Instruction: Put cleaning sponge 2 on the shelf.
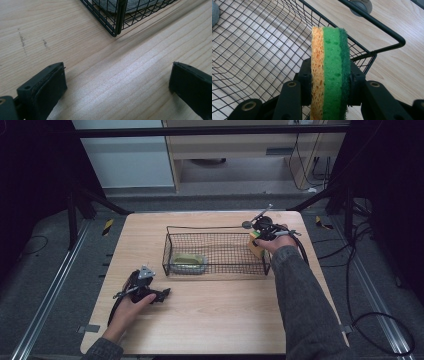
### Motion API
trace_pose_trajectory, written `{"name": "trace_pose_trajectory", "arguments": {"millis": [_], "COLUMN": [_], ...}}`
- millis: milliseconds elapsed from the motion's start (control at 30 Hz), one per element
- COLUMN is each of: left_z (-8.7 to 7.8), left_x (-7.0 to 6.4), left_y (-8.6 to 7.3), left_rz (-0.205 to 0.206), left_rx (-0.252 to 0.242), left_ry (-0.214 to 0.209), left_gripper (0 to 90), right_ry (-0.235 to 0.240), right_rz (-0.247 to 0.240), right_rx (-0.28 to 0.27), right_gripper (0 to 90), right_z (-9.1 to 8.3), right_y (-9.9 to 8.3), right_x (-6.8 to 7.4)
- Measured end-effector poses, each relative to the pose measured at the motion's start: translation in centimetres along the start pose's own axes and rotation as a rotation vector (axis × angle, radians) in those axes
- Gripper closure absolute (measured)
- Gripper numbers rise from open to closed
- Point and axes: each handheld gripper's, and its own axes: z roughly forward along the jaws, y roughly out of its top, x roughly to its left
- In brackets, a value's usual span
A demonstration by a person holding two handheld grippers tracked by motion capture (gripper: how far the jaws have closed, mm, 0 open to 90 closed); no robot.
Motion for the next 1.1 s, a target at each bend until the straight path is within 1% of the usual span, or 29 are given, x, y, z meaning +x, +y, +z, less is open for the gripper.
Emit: {"name": "trace_pose_trajectory", "arguments": {"millis": [133, 200, 433, 467, 533, 567, 600, 867, 900, 967, 1033, 1100], "left_z": [0.0, 0.0, 0.0, 0.0, 0.0, 0.0, 0.0, 0.0, 0.0, 0.0, 0.0, 0.0], "left_x": [0.0, 0.0, 0.0, 0.0, 0.0, 0.0, 0.0, 0.0, 0.0, 0.0, 0.0, 0.0], "left_y": [0.0, 0.0, 0.0, 0.0, 0.0, 0.0, 0.0, 0.0, 0.0, 0.0, 0.0, 0.0], "left_rz": [0.000, 0.000, 0.000, 0.000, 0.000, 0.001, 0.000, 0.001, 0.001, 0.001, 0.001, 0.001], "left_rx": [0.000, 0.000, 0.000, 0.000, 0.000, 0.000, 0.000, 0.000, 0.000, 0.001, 0.000, 0.001], "left_ry": [0.000, 0.000, -0.001, -0.001, -0.002, -0.002, -0.002, -0.002, -0.002, -0.002, -0.002, -0.002], "left_gripper": [0.0, 0.0, 0.0, 0.0, 0.0, 0.0, 0.0, 0.0, 0.0, 0.0, 0.0, 0.0], "right_ry": [-0.007, -0.008, -0.007, -0.007, -0.008, -0.006, -0.009, -0.009, -0.003, -0.007, -0.001, 0.008], "right_rz": [-0.006, 0.000, -0.014, -0.010, -0.022, -0.005, -0.014, -0.005, -0.005, -0.009, -0.009, -0.006], "right_rx": [0.007, 0.008, 0.024, 0.024, 0.015, 0.015, 0.015, 0.019, 0.019, 0.015, 0.009, 0.004], "right_gripper": [64.0, 64.0, 62.9, 62.4, 61.6, 61.1, 60.2, 55.6, 55.3, 54.2, 53.1, 54.1], "right_z": [0.2, 0.2, 0.7, 0.7, 0.7, 0.6, 0.6, 0.1, 0.0, -0.3, -0.7, -1.2], "right_y": [-0.1, -0.1, 0.0, 0.1, 0.1, 0.1, 0.1, 0.1, 0.1, 0.2, 0.2, 0.2], "right_x": [0.1, 0.2, 0.6, 0.6, 0.6, 0.7, 0.6, 0.8, 0.9, 1.1, 1.3, 1.5]}}
